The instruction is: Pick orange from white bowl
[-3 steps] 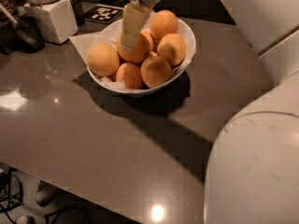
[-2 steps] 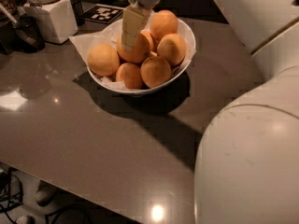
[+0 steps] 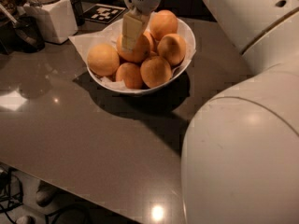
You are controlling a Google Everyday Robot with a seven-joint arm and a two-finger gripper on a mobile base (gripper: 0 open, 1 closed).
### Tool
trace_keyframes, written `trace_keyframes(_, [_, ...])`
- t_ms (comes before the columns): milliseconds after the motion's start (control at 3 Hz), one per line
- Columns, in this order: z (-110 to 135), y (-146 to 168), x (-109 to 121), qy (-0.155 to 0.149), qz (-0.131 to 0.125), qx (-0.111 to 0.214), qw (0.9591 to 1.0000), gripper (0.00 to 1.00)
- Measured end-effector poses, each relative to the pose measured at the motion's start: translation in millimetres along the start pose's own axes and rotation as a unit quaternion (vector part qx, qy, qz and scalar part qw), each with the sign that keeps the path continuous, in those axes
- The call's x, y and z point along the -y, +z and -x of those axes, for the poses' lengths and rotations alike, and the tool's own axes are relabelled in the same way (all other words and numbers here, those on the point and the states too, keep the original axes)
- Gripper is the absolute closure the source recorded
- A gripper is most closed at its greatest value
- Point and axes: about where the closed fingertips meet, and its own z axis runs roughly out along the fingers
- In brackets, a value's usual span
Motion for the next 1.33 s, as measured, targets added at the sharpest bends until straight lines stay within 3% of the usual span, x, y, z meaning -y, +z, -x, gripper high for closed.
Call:
trace_keyframes(1000, [-0.9,3.6,-0.1,0.002,0.007,-0.008,0.9999,0.41])
trace_keyframes(1333, [-0.8,3.0,-0.1,0.002,0.007,-0.008,0.9999,0.33])
